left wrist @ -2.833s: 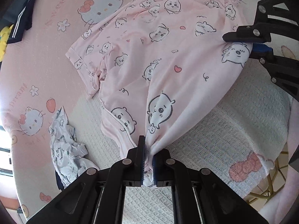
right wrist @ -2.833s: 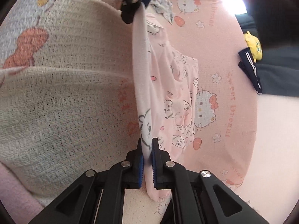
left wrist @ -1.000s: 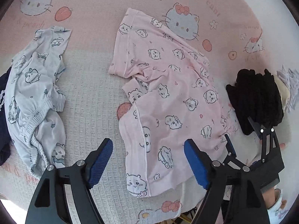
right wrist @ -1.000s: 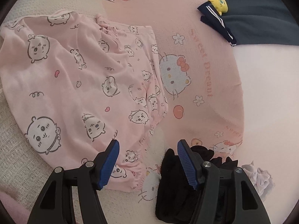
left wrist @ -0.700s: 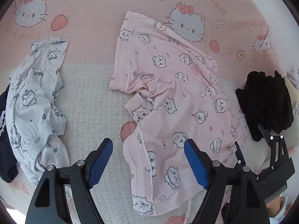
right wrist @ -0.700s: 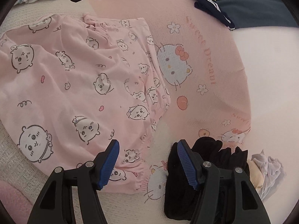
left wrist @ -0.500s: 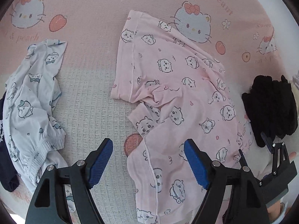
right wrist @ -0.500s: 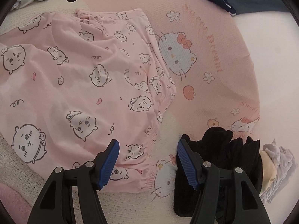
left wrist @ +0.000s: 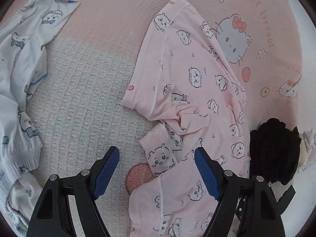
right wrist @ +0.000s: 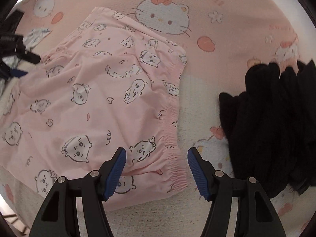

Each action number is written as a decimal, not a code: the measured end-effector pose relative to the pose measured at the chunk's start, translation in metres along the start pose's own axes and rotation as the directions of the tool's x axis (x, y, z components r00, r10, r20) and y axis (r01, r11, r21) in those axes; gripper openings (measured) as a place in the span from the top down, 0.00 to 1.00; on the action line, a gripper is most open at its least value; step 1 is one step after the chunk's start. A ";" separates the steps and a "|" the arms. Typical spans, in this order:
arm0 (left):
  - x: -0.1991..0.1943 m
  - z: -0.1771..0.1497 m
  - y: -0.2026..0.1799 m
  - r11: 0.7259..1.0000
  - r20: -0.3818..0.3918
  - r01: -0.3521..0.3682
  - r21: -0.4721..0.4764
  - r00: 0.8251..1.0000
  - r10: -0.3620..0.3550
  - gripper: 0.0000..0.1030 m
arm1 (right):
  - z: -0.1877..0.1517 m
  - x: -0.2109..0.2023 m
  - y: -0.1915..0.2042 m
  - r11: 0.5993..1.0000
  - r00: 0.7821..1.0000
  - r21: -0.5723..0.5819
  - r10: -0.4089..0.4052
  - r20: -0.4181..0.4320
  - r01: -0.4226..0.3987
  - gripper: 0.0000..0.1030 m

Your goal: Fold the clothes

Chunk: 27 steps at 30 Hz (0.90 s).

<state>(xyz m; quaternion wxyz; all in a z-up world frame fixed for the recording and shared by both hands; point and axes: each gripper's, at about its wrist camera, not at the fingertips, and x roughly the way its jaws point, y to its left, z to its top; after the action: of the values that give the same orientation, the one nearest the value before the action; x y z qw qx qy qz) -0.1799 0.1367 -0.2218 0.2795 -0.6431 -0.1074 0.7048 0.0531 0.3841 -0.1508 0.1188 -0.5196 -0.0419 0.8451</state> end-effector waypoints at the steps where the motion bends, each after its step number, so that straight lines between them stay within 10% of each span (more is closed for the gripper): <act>1: 0.004 0.001 0.000 1.000 -0.016 0.007 0.001 1.000 -0.007 0.25 | -0.001 0.001 -0.008 0.997 0.999 0.059 0.047 -0.015 -0.046 0.38; 14: 0.010 -0.008 -0.007 0.989 -0.026 0.136 -0.066 0.990 -0.138 0.25 | -0.036 0.010 -0.073 0.761 0.915 0.552 0.402 0.013 -0.342 0.38; 21: 0.011 -0.008 0.025 0.908 0.006 0.322 -0.270 0.943 -0.333 0.25 | -0.060 0.023 -0.090 0.590 0.848 0.702 0.528 0.037 -0.398 0.38; 27: 0.006 -0.014 0.025 0.904 0.068 0.337 -0.262 0.941 -0.331 0.25 | -0.060 0.034 -0.085 0.442 0.771 0.752 0.622 0.135 -0.488 0.38</act>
<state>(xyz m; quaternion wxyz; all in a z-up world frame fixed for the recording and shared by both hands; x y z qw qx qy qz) -0.1734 0.1169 -0.2421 0.3047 -0.6395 -0.3140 0.6322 0.1047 0.4712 -0.1912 0.0411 -0.4723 0.4945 0.7285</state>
